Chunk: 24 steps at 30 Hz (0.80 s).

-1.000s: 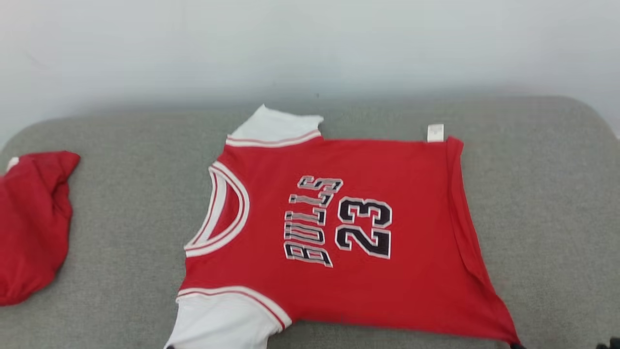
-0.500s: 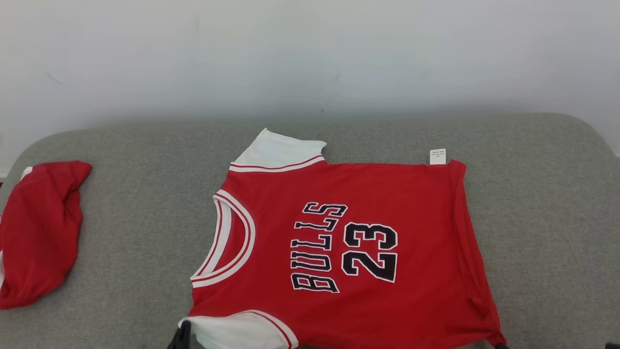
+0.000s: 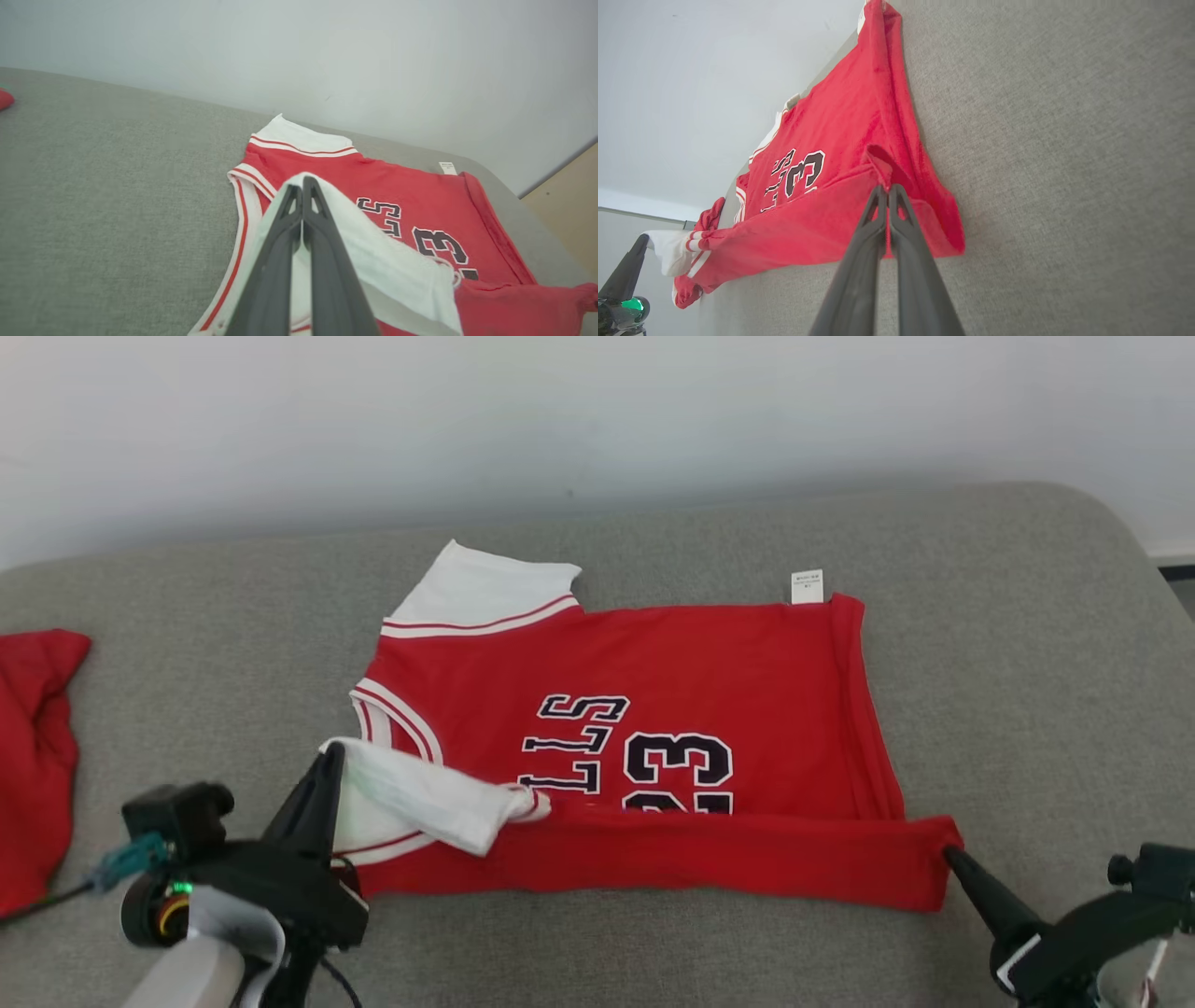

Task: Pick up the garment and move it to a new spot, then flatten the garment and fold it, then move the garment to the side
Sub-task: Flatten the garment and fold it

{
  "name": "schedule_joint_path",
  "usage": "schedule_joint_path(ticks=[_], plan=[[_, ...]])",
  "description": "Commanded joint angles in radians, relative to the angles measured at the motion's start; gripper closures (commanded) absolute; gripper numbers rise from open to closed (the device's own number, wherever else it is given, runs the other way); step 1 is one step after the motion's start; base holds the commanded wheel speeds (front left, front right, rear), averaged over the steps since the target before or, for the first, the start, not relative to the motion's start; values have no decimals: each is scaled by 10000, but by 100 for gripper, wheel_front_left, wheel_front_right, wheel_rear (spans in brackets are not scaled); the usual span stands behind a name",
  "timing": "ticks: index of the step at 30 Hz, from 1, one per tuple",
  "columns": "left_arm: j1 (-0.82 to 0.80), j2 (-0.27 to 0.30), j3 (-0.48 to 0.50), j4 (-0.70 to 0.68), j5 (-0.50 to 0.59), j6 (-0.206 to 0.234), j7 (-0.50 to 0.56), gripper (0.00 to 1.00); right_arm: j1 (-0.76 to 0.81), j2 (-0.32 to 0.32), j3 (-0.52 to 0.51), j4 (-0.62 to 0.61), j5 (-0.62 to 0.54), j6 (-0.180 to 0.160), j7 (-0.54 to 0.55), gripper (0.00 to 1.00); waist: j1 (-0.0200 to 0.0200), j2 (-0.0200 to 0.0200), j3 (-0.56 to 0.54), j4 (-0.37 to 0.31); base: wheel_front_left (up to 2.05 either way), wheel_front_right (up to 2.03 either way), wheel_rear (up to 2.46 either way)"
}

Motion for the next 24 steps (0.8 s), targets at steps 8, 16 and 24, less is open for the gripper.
schedule_joint_path(ticks=[8,16,24], plan=[[-1680,-236,-426,2732,526,-639,54,100,-1727,544,255,1234,-1117,-24,12,100,-2,-1,686,-397,0,0,0],[-2258,-567,-724,4202,1033,-931,-782,0,-2410,685,512,1872,-1670,-24,-500,0,-2,-1,619,-380,0,0,0],[-1512,-980,-59,4123,1210,-814,-1531,0,-1068,339,240,1409,-1512,-24,-1426,0,-2,-1,-11,-111,0,0,0]])
